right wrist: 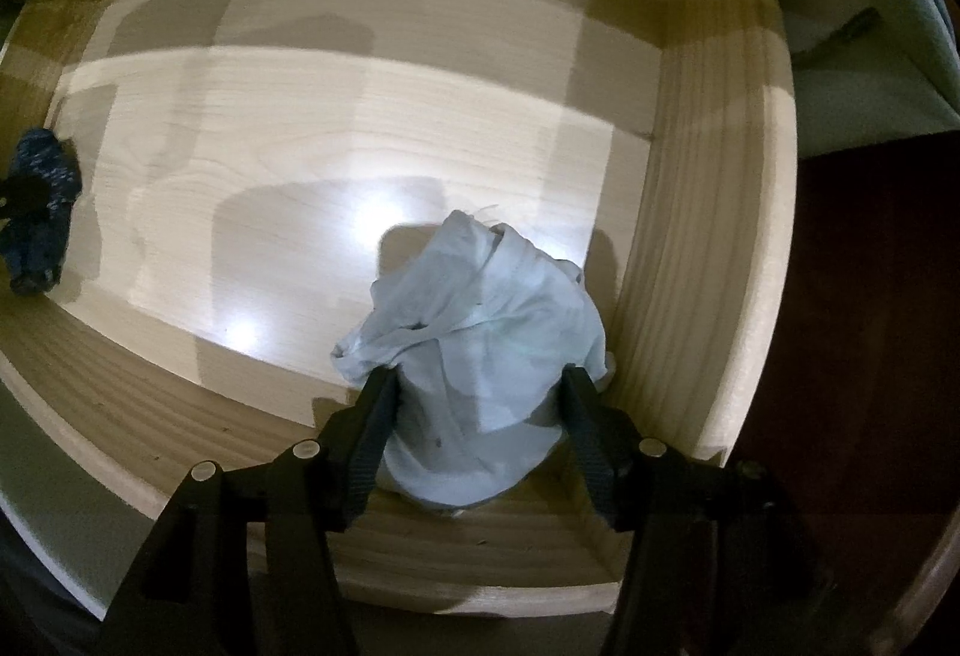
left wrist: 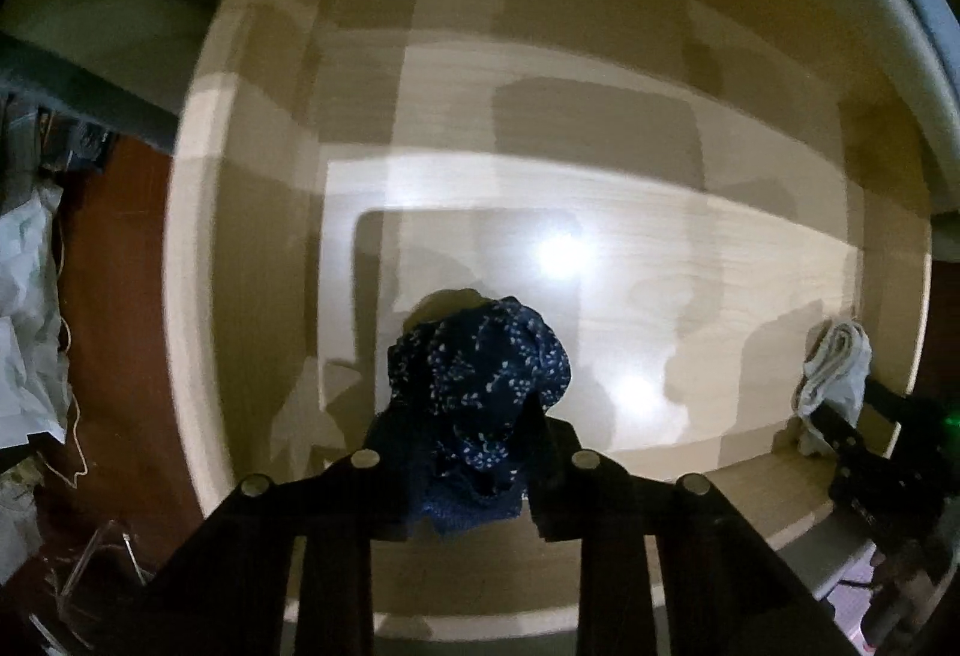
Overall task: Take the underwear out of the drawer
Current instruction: 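Lift the navy patterned underwear with the left tool over the white box, then lower the navy underwear into the white box and open the left tool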
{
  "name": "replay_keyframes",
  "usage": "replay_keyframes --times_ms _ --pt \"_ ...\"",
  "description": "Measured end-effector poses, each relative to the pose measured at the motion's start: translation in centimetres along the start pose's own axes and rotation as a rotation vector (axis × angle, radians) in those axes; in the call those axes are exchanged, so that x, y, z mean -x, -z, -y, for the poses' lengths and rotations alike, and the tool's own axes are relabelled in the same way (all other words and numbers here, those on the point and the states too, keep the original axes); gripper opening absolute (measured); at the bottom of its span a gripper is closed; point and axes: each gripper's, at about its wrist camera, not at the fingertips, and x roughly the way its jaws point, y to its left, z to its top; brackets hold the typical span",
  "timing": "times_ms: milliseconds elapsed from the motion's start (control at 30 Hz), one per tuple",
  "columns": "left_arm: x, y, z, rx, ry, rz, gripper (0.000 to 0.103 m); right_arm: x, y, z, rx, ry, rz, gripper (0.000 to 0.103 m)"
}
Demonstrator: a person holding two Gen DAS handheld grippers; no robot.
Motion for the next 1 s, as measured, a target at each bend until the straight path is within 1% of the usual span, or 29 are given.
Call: replay_keyframes --times_ms 133,300,367,400,433,567,733,900,1000 --pt "1.9 0.8 -0.5 -0.004 0.014 0.033 0.026 0.1 0.0 -0.6 0.0 0.007 -0.005 0.055" --pt "4.5 1.9 0.4 -0.021 0.035 0.084 0.026 0.6 -0.4 -1.2 -0.004 0.017 -0.01 0.056" --pt "6.4 2.3 0.3 -0.027 0.044 0.105 0.026 0.7 -0.5 -1.4 -0.003 0.02 -0.012 0.056" --pt "7.7 2.4 -1.0 -0.031 0.05 0.111 0.026 0.6 -0.7 -1.2 0.0 0.022 -0.012 0.056" --pt "8.7 2.5 -1.5 -0.036 0.054 0.121 0.026 0.7 -0.8 -1.2 0.001 0.022 -0.012 0.056" --pt "12.2 3.3 -1.4 -0.069 0.051 0.171 0.026 0.9 -1.1 -1.2 0.001 0.025 -0.011 0.056" --pt "18.3 4.0 -2.2 -0.101 0.045 0.255 0.026 1.2 -1.1 -1.1 0.003 0.028 -0.003 0.055" --pt "25.0 3.6 -1.6 -0.12 0.068 0.377 0.026 1.1 -0.4 -1.1 0.005 0.027 0.002 0.055" --pt "28.3 2.9 -0.8 -0.139 0.072 0.45 0.026 1.1 -0.4 -1.1 0.006 0.027 0.004 0.055"
